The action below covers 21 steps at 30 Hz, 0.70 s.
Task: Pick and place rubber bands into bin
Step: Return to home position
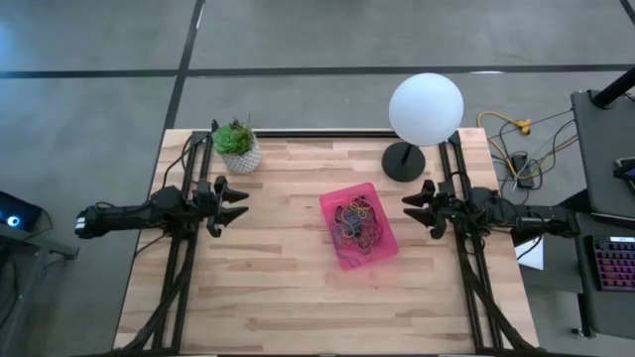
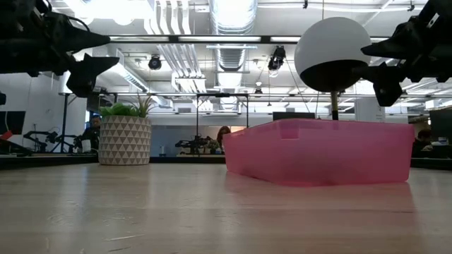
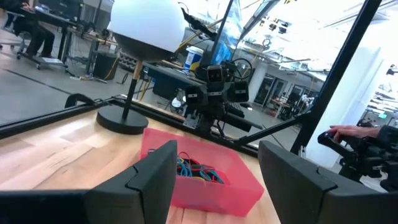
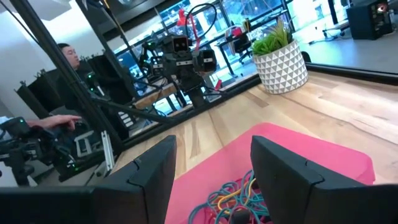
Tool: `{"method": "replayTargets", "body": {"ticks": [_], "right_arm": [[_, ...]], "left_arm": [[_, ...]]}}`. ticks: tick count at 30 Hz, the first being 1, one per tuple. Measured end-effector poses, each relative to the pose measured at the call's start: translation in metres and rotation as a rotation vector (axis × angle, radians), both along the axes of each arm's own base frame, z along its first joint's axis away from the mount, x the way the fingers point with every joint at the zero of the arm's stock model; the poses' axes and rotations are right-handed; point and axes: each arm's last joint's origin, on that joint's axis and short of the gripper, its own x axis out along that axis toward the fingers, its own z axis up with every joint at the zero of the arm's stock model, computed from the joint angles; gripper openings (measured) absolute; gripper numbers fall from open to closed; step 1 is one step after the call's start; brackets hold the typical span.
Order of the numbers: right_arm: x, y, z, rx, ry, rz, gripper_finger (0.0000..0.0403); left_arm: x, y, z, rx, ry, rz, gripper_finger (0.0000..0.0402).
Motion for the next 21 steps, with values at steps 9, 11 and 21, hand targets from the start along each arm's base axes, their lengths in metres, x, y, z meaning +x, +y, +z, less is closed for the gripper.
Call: {"method": "replayTargets", "body": {"ticks": [9,11,21], "right_arm": [[0.0007,0.0000,-0.0007,0.000,0.010,0.001,0.0194],[0.0007,0.0000,-0.0007,0.001,0.009,0.001,0.0194],[0.0008,0.0000,-0.0006,0.000,0.009,0.001,0.0194]], "left_arm": [[0.0000,0.0000,0.0001,0.000,-0.001,0.000,0.0209],[-0.0001,0.0000,0.0008,0.000,-0.008,0.000,0.0209],[-0.0001,0.0000,0.0010,0.001,-0.010,0.000,0.0209]]}}
